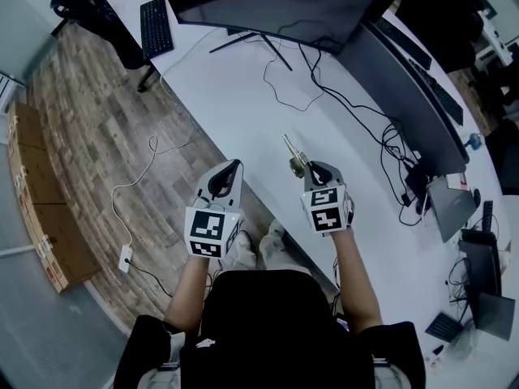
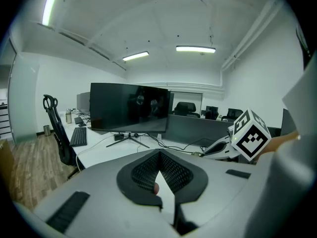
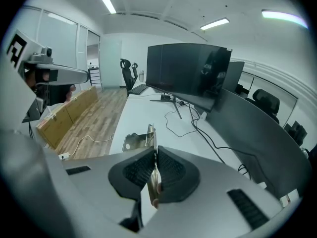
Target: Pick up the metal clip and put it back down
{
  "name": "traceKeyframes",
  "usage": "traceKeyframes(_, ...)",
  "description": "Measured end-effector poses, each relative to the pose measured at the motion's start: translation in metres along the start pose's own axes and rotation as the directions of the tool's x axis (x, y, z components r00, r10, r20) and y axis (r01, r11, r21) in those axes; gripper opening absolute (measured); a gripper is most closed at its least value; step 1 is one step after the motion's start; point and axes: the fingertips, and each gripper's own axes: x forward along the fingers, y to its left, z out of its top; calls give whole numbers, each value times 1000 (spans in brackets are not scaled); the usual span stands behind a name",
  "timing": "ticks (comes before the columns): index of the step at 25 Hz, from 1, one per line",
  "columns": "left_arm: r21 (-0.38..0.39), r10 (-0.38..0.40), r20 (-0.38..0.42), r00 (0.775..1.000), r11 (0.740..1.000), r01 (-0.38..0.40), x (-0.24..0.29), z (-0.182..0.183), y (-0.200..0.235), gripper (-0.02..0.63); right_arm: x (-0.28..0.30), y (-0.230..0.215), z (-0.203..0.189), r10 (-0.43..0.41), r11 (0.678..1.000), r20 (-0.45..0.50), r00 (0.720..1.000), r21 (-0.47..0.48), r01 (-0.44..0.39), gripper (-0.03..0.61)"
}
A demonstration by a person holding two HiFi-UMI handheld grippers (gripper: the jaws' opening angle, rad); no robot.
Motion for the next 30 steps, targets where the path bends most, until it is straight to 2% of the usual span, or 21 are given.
traceKeyframes(16, 68, -1, 113, 994, 998, -7, -37, 55, -7, 9, -66, 4, 57, -55, 998, 171, 984, 22, 52, 29)
traceKeyframes(23, 108, 0, 160, 987, 994, -18, -52, 79, -8, 9, -93, -1, 83, -83, 997, 251, 965, 30, 78, 29)
traceKeyframes(30, 130, 4, 201, 980, 991, -31, -71, 102, -6, 9, -124, 0, 113, -104, 995, 344, 933, 40, 96, 29)
